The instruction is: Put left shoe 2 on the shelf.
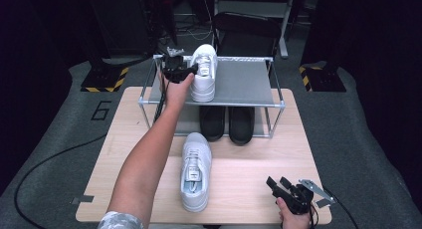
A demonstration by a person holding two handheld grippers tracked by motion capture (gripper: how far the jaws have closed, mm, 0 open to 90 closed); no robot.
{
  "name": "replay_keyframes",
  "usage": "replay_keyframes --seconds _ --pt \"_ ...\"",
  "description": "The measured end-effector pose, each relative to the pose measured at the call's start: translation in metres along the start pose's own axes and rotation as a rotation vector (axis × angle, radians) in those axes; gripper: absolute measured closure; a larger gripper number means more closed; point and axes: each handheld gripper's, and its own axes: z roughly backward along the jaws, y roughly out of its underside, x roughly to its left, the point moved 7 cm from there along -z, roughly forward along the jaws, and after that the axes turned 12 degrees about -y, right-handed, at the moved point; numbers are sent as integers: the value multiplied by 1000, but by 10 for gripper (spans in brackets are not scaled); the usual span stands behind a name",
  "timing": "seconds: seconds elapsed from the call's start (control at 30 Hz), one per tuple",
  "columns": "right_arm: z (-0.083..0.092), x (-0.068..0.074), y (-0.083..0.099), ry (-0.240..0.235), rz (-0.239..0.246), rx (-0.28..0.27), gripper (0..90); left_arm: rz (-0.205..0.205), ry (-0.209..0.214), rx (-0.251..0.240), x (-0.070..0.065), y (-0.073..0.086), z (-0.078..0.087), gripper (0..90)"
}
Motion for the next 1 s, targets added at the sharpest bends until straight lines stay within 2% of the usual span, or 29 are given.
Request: replay_keyframes --seconds 0.17,0.2,0.27,0.33,0.4,0.5,0.67,0.77,1.0 --pt "0 0 0 0 -1 1 325 7 4 -3 0 -1 0 519" --pt "0 0 0 -1 -1 -1 324 14 18 -7 -1 -1 1 519" --pt "0 0 0 0 -2 0 324 30 19 -47 1 -7 4 512" --pt "0 -1 0 2 1 4 324 25 12 -70 2 -12 8 513" --pt "0 -1 1 1 4 7 325 11 6 -62 3 -16 11 513" --pt "0 0 0 -2 0 1 325 25 12 -75 4 -23 17 513" --pt "0 0 0 0 0 1 325 23 10 -103 4 -32 25 514" --pt "-1 0 1 2 2 5 325 23 8 -81 6 -31 29 514" --pt "-3 3 2 1 8 12 325 19 15 -100 3 -34 40 514"
